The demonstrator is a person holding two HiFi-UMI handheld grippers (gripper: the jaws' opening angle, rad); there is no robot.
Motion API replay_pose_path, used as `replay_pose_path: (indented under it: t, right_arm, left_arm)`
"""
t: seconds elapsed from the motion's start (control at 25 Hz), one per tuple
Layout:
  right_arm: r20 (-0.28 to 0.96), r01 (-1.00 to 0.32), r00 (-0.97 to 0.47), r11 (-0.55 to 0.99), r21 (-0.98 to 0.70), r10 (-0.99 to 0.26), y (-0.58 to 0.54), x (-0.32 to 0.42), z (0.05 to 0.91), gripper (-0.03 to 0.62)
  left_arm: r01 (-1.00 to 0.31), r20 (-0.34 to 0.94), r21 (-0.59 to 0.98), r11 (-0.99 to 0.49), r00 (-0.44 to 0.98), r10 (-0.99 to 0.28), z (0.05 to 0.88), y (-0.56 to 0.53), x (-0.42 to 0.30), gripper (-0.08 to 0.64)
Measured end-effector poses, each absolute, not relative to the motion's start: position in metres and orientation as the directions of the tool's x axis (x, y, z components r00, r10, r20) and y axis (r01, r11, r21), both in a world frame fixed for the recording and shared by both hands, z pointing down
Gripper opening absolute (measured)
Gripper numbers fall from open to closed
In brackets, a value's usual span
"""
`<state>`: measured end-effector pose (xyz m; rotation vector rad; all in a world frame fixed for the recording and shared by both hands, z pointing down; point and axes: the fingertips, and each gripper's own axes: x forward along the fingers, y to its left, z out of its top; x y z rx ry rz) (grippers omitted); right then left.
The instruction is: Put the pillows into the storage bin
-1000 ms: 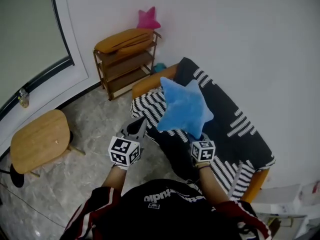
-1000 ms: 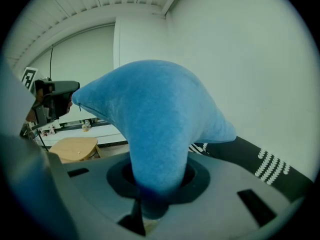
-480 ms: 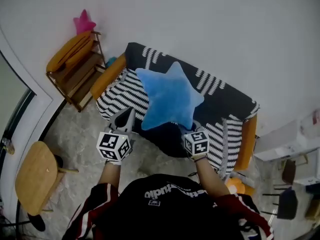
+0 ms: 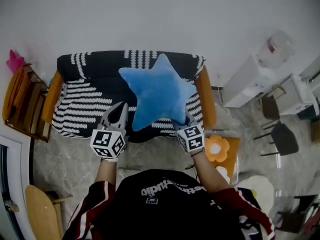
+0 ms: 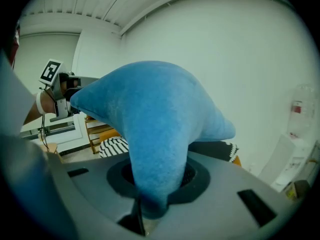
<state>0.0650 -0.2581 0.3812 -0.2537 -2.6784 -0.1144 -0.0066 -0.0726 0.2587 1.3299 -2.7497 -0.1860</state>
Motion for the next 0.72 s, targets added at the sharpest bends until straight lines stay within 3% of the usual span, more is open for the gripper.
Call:
replay_pose_path:
  t: [0.4,0.72]
  right_arm:
    - [0.465,-0.133,-0.877,0.991,0.011,-0.123,-0.435,0.238,0.415,0.091]
    - [0.511,-0.4,-0.799,0.915,-0.058,-0.317,-0.523,0.377,0.471,0.092]
  left_arm:
    - [-0.937,0.077,0.117,0.328,-0.321,-0.944,0.277,-0.29,0.108,0.003]
    - [-0.99,0.17,0.099,0.097,-0.079,-0.982,0.305,-0.413,0.207,0.003]
